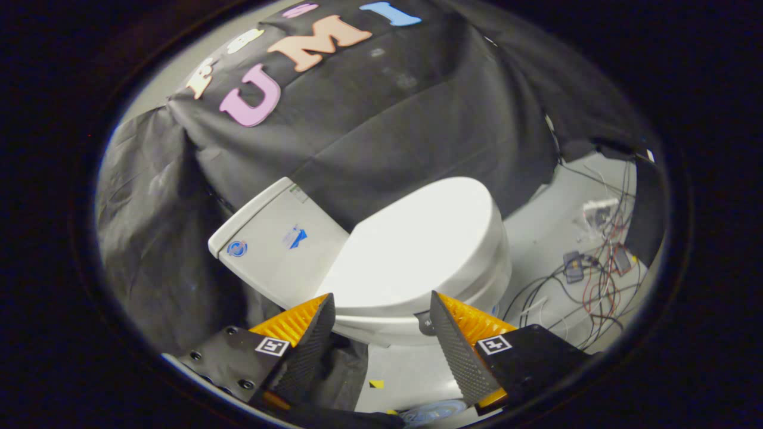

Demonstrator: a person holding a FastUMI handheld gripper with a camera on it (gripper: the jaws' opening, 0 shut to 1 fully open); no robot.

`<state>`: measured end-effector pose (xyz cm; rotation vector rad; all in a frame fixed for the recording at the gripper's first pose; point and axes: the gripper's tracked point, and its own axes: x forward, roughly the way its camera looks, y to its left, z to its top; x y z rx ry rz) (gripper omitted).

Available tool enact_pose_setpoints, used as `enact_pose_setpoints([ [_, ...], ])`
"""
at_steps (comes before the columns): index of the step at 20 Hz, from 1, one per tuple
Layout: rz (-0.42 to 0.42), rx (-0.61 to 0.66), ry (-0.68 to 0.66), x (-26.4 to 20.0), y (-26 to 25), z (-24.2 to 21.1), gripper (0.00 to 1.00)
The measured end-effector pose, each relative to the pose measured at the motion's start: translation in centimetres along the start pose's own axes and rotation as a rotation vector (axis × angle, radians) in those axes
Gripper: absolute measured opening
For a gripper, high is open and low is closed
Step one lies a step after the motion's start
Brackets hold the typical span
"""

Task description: Open the toilet lid.

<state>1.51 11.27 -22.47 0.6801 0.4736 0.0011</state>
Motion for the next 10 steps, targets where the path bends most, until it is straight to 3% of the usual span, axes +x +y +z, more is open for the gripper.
enact_pose_setpoints([
  [5,-0.106,0.161,0.083,1.5,-5.1,-3.8,0.99],
  [10,-0.095,0.359,0.128,4.3,-6.7,-6.7,0.98],
])
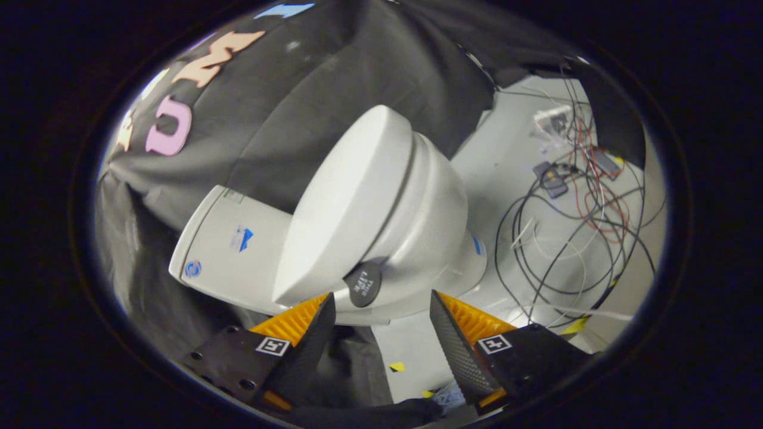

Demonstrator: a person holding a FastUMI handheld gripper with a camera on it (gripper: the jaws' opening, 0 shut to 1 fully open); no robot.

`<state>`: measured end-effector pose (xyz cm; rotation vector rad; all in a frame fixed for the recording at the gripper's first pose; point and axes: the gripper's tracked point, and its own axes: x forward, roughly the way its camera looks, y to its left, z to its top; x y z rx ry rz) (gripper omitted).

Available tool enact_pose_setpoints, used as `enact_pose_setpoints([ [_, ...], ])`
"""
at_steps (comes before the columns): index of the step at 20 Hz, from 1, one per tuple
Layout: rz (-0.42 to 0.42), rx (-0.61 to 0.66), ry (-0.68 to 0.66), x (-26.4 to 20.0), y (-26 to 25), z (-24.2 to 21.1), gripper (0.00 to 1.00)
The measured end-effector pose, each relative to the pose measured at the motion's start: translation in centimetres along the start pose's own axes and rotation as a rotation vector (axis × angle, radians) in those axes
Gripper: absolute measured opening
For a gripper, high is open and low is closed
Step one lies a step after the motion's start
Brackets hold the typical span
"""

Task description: Open the toilet lid.

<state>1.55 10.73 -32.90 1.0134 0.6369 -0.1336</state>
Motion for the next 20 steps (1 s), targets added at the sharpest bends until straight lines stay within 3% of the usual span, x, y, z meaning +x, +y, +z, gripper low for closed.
enact_pose_setpoints([
  [4,0.15,0.192,-0.01,2.0,2.2,0.0,0.94],
  [5,0.189,0.237,-0.044,1.5,2.8,1.3,0.81],
  [8,0.183,0.265,-0.055,2.6,2.4,0.8,0.4],
  [12,0.196,0.319,-0.071,3.1,2.6,0.8,0.4],
  [13,0.226,0.34,-0.081,2.5,3.2,1.7,0.28],
  [15,0.174,0.306,-0.085,3.1,3.4,1.6,0.05],
  [20,0.097,0.104,-0.105,1.7,4.6,2.2,0.0],
])
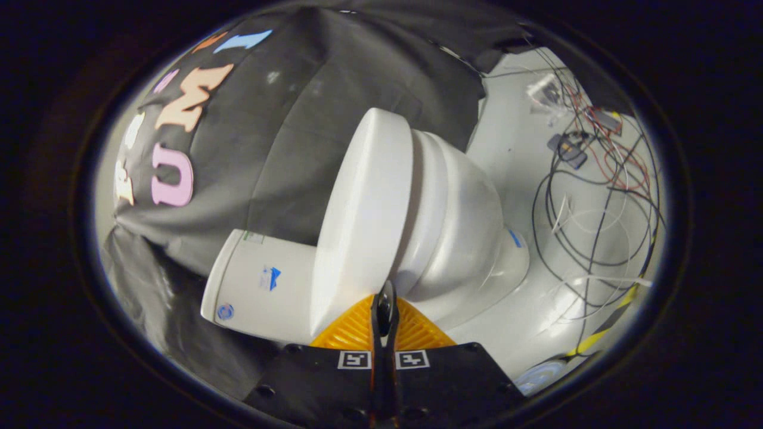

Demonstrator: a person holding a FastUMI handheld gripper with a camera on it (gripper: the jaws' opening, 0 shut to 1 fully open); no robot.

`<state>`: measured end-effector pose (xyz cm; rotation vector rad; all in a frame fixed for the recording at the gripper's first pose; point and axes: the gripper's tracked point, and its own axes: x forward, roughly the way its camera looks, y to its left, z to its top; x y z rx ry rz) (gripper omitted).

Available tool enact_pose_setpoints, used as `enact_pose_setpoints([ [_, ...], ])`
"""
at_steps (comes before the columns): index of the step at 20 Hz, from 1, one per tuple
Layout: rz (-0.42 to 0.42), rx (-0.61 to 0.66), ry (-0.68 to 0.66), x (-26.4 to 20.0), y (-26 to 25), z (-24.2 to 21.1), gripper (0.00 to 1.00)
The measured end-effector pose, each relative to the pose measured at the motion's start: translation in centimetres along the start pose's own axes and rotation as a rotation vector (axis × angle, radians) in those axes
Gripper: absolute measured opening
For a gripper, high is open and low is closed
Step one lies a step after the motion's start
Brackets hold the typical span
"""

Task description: Open the toilet lid.

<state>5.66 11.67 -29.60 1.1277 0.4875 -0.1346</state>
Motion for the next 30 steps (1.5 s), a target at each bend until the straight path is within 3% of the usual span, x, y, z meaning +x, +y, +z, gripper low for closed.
enact_pose_setpoints([
  [11,-0.092,-0.271,-0.019,-2.2,7.4,1.8,0.0],
  [19,-0.165,-0.366,-0.07,-3.2,12.5,1.8,0.0],
  [30,-0.204,-0.47,-0.098,-3.4,17.2,1.2,0.01],
])
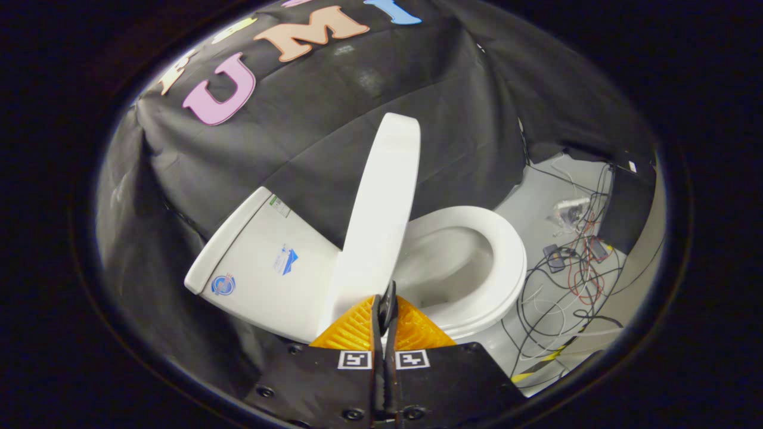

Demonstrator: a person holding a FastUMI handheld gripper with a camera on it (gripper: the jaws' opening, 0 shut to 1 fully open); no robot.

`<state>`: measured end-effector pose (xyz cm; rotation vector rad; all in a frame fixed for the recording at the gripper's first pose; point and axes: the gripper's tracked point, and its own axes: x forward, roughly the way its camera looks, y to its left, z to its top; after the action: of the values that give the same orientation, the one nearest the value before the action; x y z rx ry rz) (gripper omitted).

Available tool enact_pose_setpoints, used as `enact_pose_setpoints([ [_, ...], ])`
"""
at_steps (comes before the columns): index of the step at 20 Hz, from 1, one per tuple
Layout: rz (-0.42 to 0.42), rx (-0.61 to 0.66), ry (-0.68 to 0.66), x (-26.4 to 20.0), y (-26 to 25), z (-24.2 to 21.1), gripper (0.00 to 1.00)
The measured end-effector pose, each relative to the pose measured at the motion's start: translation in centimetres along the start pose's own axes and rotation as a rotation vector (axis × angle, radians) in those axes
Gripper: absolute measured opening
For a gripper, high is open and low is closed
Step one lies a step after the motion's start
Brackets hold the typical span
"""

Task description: Open the toilet lid.

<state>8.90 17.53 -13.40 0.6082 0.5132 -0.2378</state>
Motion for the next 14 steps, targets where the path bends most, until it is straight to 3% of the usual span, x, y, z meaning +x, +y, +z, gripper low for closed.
enact_pose_setpoints([
  [14,0.02,-0.105,-0.013,-0.5,5.8,1.2,0.01],
])
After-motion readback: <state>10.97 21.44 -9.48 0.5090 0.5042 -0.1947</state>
